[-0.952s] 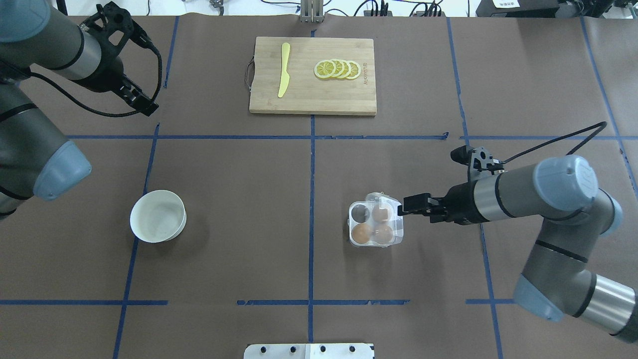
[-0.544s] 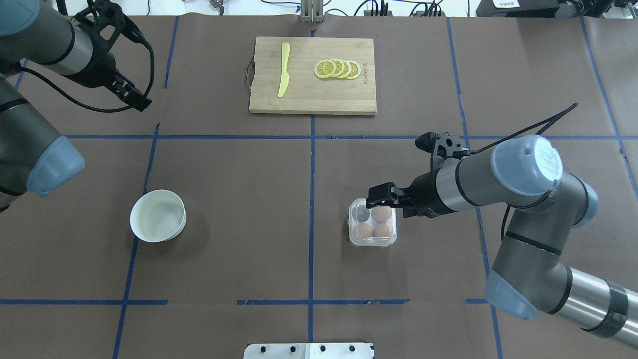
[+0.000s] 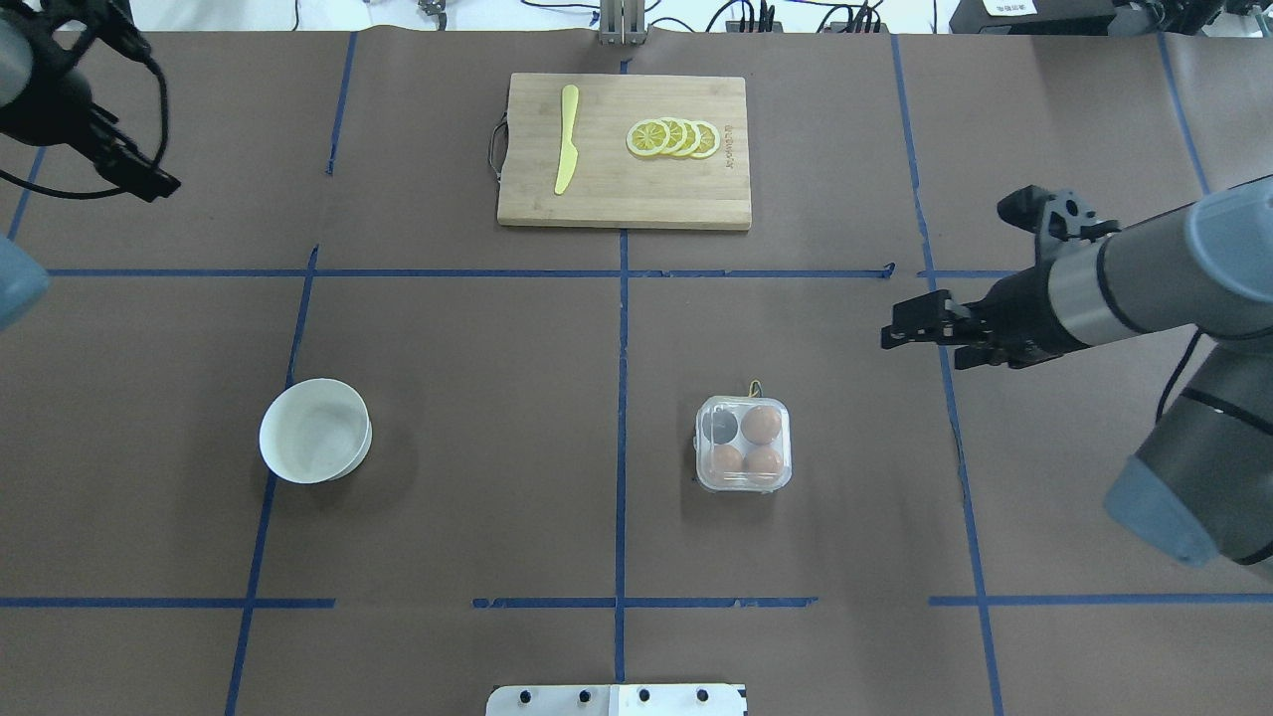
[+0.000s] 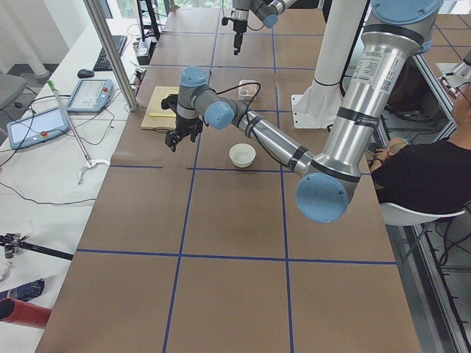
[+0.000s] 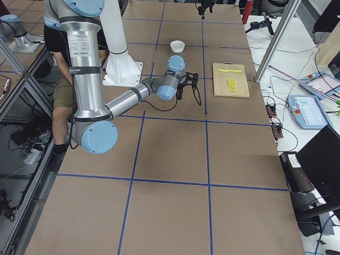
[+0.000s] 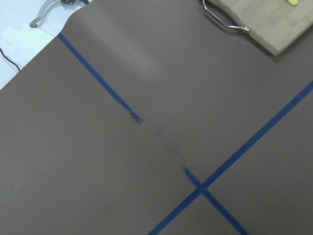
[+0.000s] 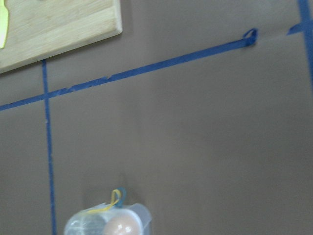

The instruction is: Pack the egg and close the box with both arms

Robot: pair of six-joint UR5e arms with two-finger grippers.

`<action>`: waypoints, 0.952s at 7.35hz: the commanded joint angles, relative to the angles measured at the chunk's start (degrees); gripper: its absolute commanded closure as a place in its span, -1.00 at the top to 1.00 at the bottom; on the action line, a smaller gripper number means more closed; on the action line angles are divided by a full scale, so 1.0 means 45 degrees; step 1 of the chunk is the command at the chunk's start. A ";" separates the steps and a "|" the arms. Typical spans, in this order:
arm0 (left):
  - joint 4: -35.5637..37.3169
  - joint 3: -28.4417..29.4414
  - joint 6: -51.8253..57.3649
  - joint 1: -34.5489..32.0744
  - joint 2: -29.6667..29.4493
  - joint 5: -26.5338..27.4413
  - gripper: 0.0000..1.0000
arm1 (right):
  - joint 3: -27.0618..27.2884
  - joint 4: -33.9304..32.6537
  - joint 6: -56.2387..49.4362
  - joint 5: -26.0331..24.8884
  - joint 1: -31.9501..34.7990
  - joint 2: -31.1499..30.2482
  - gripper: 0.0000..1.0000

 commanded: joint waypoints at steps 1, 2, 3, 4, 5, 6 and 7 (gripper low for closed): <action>-0.0049 0.1210 0.2487 -0.2510 0.0944 -0.1810 1.00 | -0.1478 -0.0049 -0.4571 0.1346 0.2932 -0.0996 1.00; -0.0030 0.2108 0.4006 -0.3411 0.1081 -0.2088 1.00 | -0.2688 -0.0049 -0.6834 0.2440 0.4534 -0.0900 1.00; -0.0049 0.2987 0.4369 -0.3768 0.1237 -0.2052 1.00 | -0.3860 -0.0088 -0.9081 0.2760 0.5749 -0.0822 1.00; 0.0009 0.3093 0.4218 -0.3869 0.1780 -0.2071 1.00 | -0.4317 -0.0746 -1.0611 0.2783 0.6592 -0.0724 1.00; -0.0010 0.3094 0.3346 -0.3947 0.2578 -0.2091 1.00 | -0.4282 -0.2493 -1.2425 0.2764 0.7548 -0.0356 1.00; 0.0029 0.3055 0.2390 -0.3948 0.2741 -0.2052 1.00 | -0.4224 -0.4502 -1.4338 0.2763 0.8428 0.0015 1.00; 0.0049 0.2939 0.2052 -0.3909 0.2781 -0.2071 1.00 | -0.4185 -0.5933 -1.5981 0.2589 0.8862 0.0212 1.00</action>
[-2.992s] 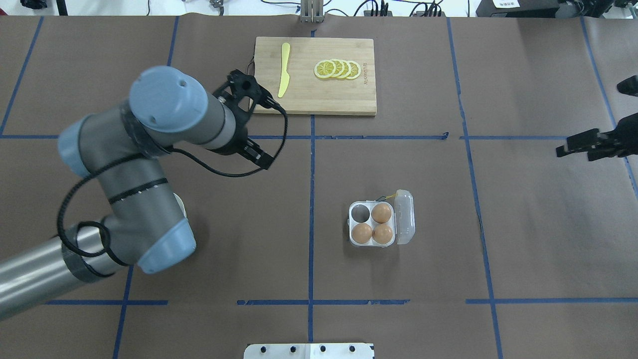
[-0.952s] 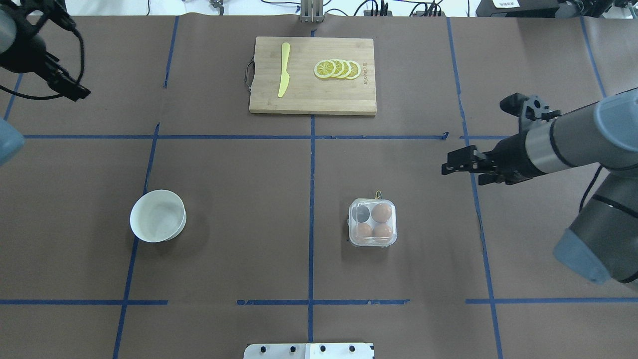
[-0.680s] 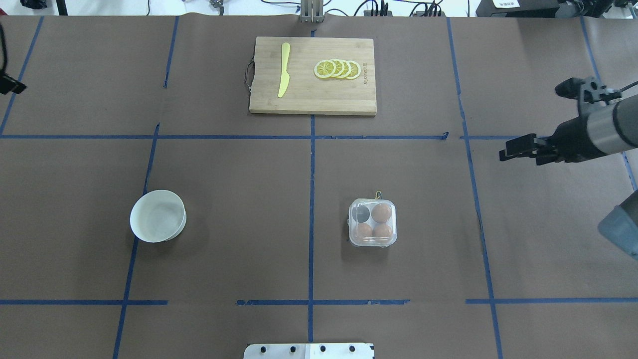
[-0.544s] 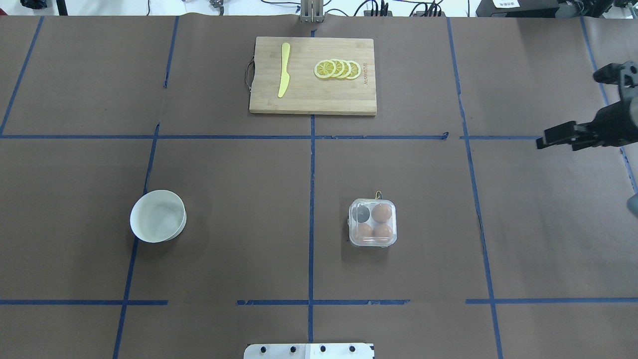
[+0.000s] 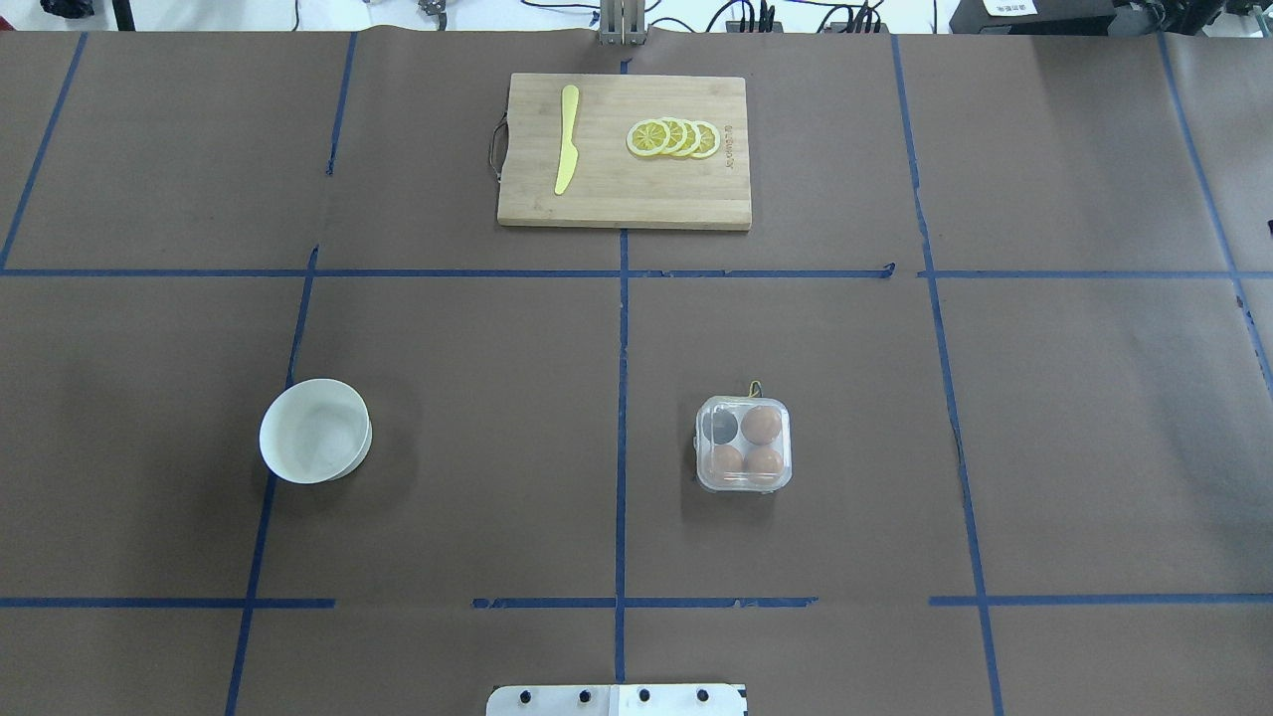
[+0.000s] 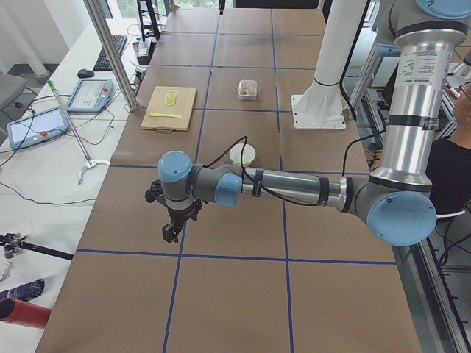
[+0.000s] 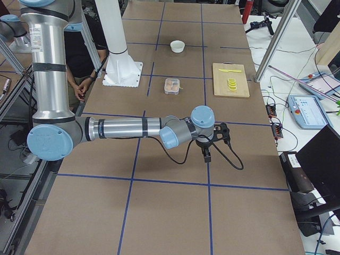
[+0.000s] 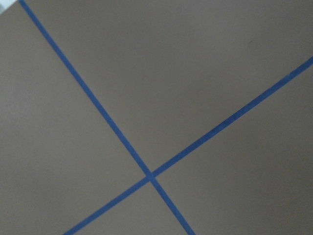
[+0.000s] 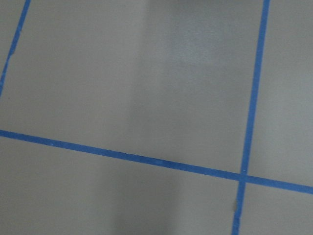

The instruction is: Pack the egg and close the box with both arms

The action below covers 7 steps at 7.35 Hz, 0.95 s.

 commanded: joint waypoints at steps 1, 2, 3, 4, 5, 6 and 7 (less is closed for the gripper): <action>0.0356 -0.0406 -0.1663 0.0023 -0.0007 0.0109 1.00 | -0.0026 -0.2835 -0.3106 -0.0145 0.1022 0.0308 1.00; 0.1365 -0.0738 -0.1963 0.0023 -0.0009 0.0033 1.00 | 0.0051 -0.3520 -0.3154 -0.0165 0.0908 0.0308 1.00; 0.2516 -0.1283 -0.1869 0.0004 0.0010 0.0051 1.00 | -0.0006 -0.3624 -0.3174 -0.0126 0.0829 0.0289 1.00; 0.2740 -0.1481 -0.1926 0.0004 0.0088 -0.0026 1.00 | 0.0070 -0.3605 -0.3155 0.0010 0.0828 0.0076 1.00; 0.2665 -0.1329 -0.1946 0.0004 0.0069 -0.0046 1.00 | 0.0033 -0.3547 -0.3019 0.0088 0.0828 -0.0042 1.00; 0.2645 -0.1134 -0.1946 0.0004 0.0011 0.0051 1.00 | -0.0026 -0.3508 -0.2960 0.0283 0.0828 -0.0140 1.00; 0.2625 -0.0977 -0.1908 0.0004 0.0010 -0.0006 1.00 | -0.0046 -0.3488 -0.2920 0.0362 0.0828 -0.0141 1.00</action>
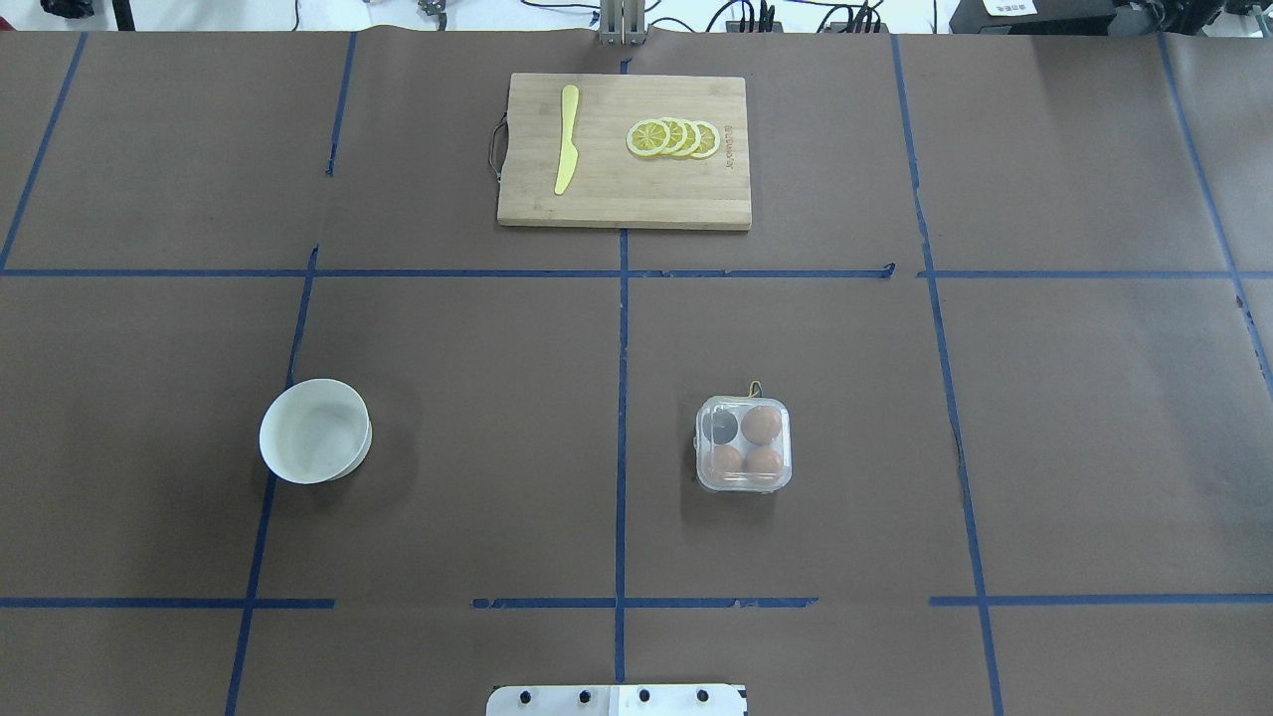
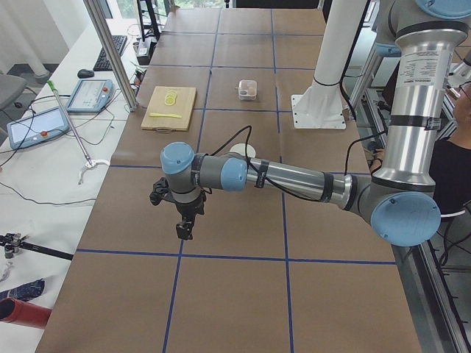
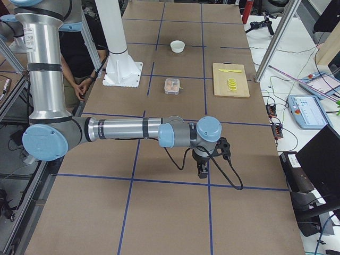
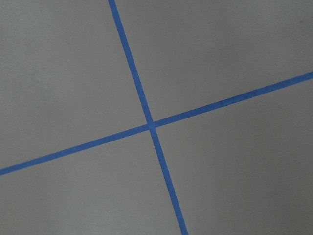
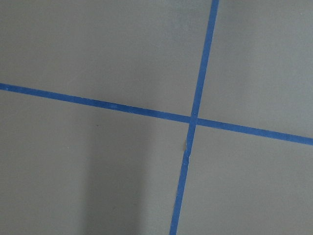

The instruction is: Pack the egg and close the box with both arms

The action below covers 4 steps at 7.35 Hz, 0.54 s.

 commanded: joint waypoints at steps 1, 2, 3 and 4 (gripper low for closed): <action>-0.0021 0.0212 0.0063 0.0018 -0.0039 0.0080 1.00 | 0.0136 0.0052 0.0068 0.0166 -0.0001 -0.0136 1.00; -0.0021 0.0231 0.0044 -0.0001 -0.0019 0.0100 1.00 | 0.0157 0.0052 0.0048 0.0166 -0.0001 -0.0156 1.00; -0.0002 0.0251 0.0024 -0.0001 0.0058 0.0100 1.00 | 0.0157 0.0071 0.0009 0.0166 -0.0001 -0.0176 1.00; -0.0002 0.0212 -0.0015 -0.0001 0.0136 0.0081 1.00 | 0.0176 0.0071 -0.0010 0.0166 -0.0001 -0.0176 1.00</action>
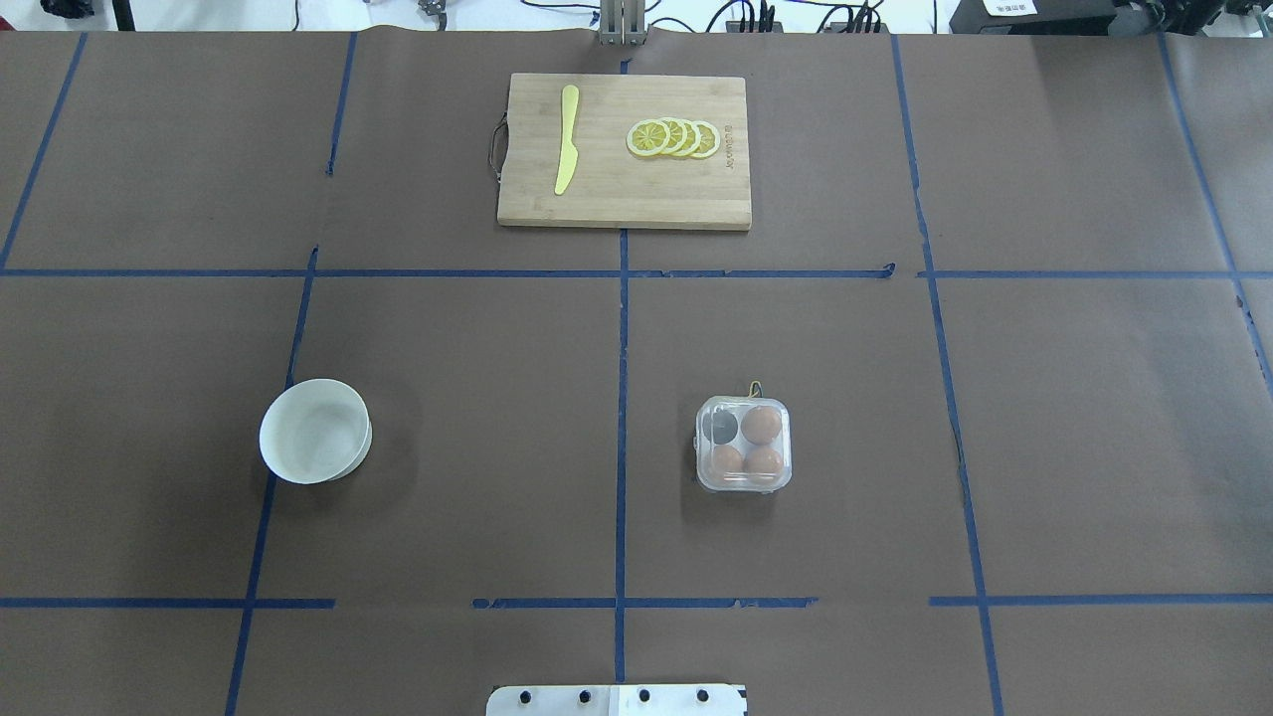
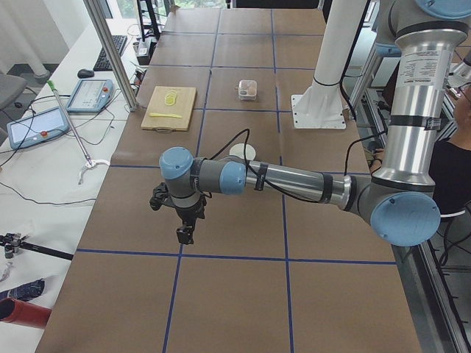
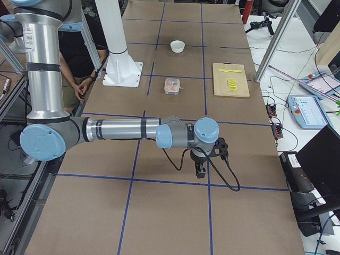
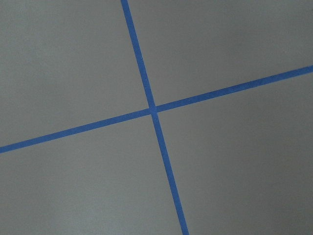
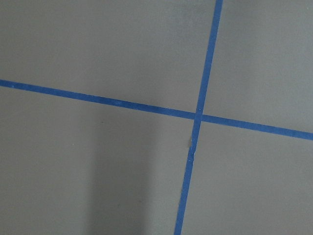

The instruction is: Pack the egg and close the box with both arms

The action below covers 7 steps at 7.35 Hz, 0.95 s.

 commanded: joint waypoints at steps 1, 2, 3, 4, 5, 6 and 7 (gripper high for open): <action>0.0007 -0.0053 -0.0039 -0.0004 0.0129 -0.0008 1.00 | 0.0006 0.0009 -0.0108 0.0004 0.0000 -0.0014 1.00; 0.0007 -0.0073 -0.0039 -0.0042 0.0129 -0.0008 1.00 | 0.0005 0.0009 -0.0090 0.0004 0.0000 -0.0014 1.00; 0.0007 -0.0093 -0.0039 -0.0043 0.0149 -0.0008 1.00 | 0.0005 0.0009 -0.0148 -0.0016 0.0000 -0.0014 1.00; -0.0013 -0.0073 -0.0058 -0.0043 0.0149 -0.0027 1.00 | 0.0025 0.0029 -0.0148 0.0003 0.0000 -0.0072 1.00; -0.0013 -0.0054 -0.0058 -0.0043 0.0149 -0.0027 1.00 | 0.0025 0.0029 -0.0148 0.0004 0.0000 -0.0092 1.00; -0.0013 -0.0015 -0.0058 -0.0004 0.0129 -0.0027 1.00 | 0.0025 0.0029 -0.0148 0.0004 0.0000 -0.0073 1.00; -0.0013 0.0024 -0.0039 -0.0004 0.0129 -0.0047 1.00 | 0.0122 0.0029 -0.0148 0.0004 0.0000 -0.0092 1.00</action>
